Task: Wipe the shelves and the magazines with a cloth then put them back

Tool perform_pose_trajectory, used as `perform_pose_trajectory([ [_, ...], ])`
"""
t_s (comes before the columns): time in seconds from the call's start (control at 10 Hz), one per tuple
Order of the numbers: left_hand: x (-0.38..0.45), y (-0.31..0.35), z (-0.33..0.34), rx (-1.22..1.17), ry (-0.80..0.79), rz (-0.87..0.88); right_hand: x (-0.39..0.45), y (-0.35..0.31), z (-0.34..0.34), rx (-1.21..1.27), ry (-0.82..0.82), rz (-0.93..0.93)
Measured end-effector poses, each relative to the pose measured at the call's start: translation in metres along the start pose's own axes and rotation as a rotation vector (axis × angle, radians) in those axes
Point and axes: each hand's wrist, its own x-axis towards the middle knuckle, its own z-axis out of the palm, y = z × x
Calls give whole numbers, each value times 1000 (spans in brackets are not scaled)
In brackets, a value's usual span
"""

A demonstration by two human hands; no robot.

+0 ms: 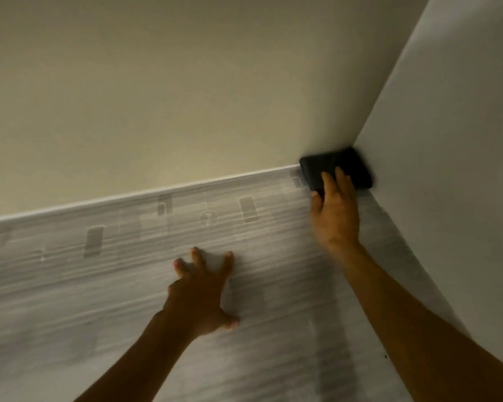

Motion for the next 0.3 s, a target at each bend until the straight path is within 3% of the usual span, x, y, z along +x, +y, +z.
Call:
perform_pose_trajectory([
  [0.1, -2, -3, 3, -250, 102, -37, -72, -22, -56, 152, 31, -218],
  [0.2, -43, 9, 19, -589, 358, 36, -122, -40, -112, 221, 82, -261],
  [0.3, -164, 25, 71, -869, 510, -82, -233, -46, -195, 299, 318, -223],
])
